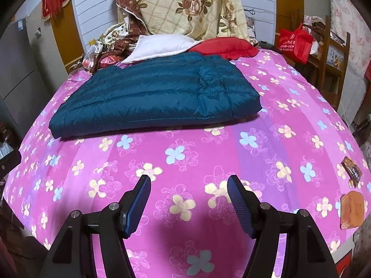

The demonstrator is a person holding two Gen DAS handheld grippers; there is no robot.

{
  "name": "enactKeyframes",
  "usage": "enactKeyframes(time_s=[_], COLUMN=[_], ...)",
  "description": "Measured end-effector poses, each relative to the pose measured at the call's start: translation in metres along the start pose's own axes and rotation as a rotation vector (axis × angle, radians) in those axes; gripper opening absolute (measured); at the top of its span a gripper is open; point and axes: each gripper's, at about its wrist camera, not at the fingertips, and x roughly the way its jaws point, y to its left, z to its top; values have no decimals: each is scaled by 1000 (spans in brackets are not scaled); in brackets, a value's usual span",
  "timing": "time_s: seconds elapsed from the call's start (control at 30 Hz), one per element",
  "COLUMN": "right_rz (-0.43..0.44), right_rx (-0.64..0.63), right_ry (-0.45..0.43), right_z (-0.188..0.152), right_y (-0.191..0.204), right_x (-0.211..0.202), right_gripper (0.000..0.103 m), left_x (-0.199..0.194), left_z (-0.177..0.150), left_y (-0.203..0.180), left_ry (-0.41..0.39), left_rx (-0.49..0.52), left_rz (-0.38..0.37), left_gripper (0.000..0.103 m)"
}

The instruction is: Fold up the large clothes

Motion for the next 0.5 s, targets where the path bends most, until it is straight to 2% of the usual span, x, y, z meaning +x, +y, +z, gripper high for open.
enactKeyframes(time_s=[0.27,0.5], right_rz=[10,37], right_rx=[18,59], right_ry=[22,50], right_z=[0,8], right_y=[-5,-21], right_x=[11,24], right_gripper=[66,66], left_x=[15,42], left_z=[1,9], left_y=[5,26], left_ry=[30,73], left_rx=[-8,-25], left_rz=[3,48], left_gripper=[71,71])
